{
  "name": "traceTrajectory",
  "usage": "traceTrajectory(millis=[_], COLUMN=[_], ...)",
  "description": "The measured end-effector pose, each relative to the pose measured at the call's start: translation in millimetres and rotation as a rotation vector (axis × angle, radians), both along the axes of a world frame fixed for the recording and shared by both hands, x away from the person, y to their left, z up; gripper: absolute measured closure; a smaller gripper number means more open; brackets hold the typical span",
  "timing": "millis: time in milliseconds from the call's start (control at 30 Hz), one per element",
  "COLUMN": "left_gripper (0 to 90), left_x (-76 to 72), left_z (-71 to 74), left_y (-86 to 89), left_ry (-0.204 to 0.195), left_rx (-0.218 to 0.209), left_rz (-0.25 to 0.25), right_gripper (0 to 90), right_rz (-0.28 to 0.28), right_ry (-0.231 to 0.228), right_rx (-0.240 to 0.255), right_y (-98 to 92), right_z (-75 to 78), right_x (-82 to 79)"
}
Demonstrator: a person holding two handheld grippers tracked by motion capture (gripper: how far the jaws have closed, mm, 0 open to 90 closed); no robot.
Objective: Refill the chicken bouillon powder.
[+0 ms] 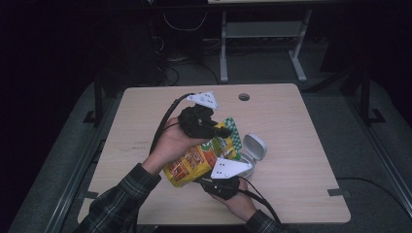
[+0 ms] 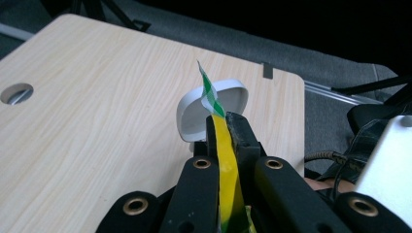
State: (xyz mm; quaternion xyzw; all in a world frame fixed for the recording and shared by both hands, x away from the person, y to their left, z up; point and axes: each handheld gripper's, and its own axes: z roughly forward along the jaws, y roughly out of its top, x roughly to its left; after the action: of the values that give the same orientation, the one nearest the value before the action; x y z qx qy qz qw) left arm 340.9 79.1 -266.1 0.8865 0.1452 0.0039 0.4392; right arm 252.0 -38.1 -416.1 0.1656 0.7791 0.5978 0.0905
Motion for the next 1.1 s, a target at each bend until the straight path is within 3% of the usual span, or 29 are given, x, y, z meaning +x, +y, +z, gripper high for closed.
traceTrajectory(millis=[600, 1100], left_gripper=[89.9, 89.8], left_x=[3.7, 8.6], left_z=[-6.6, -12.8], left_y=[-20.2, -27.9], left_ry=[-0.015, 0.017], left_rx=[0.104, 0.136], left_rz=[0.009, 0.006], right_gripper=[90.0, 90.0], right_rz=[0.002, 0.006], right_ry=[0.002, -0.001], right_rx=[0.014, 0.011], right_y=[-1.0, 0.4], right_z=[-0.5, -1.6], right_x=[-0.5, -1.2])
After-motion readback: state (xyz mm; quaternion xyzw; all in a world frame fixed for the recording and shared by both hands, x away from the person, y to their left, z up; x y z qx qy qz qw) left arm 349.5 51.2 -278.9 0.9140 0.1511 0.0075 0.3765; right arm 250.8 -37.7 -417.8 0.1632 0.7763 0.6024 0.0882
